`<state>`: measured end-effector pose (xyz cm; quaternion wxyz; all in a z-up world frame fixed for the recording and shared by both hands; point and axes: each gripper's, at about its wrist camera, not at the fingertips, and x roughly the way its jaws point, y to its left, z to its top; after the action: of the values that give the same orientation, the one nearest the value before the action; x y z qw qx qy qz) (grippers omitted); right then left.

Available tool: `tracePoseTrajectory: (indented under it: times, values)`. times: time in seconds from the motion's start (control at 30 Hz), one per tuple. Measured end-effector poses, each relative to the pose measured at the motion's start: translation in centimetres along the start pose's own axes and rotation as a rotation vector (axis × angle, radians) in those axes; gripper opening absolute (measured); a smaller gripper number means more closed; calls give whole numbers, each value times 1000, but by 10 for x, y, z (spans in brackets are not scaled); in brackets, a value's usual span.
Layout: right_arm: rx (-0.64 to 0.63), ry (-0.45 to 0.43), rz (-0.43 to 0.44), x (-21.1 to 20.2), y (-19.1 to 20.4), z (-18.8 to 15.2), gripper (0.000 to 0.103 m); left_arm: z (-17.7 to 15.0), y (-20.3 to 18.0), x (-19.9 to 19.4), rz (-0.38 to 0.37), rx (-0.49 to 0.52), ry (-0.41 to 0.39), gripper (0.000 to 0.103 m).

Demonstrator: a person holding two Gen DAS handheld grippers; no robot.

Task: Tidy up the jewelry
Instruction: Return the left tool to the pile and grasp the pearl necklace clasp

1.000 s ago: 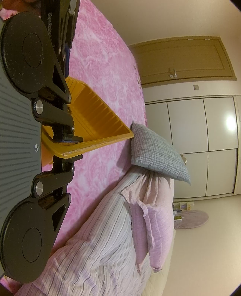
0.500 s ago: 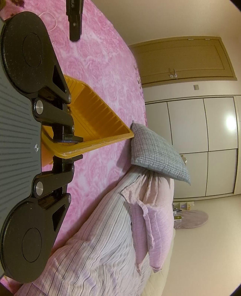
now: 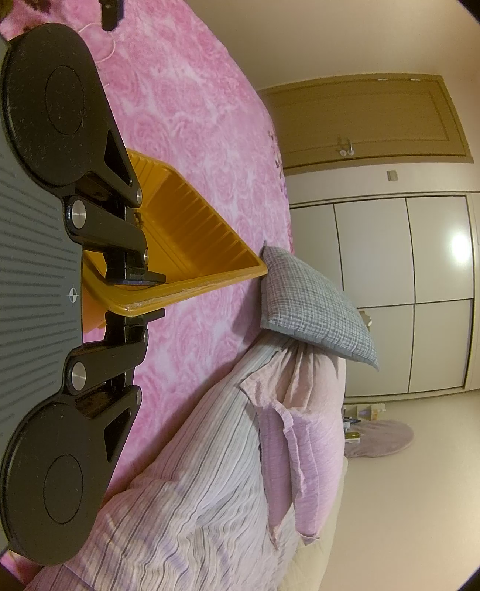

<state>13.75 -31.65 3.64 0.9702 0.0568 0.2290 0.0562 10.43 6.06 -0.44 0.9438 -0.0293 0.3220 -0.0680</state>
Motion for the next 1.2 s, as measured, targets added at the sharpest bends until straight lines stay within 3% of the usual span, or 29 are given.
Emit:
tracePoseTrajectory:
  times: [0.4,0.73,0.83,0.93,1.07,1.2]
  values:
    - [0,0,0,0,0,0,11,-34,-10,-7,-37,26,73,24]
    - [-2,0,-1,0,0,-1,11,-34,-5,4,-46,9,98,24]
    - [-2,0,0,0,0,-1,11,-31,-2,1,-36,0,72,24]
    - [-1,0,0,0,0,-1,11,-27,6,1,0,-17,54,24]
    - [-2,-1,0,0,0,-1,11,-20,28,8,130,-68,46,24]
    - [-1,1,-1,0,0,-1,11,-16,46,23,190,-96,52,24]
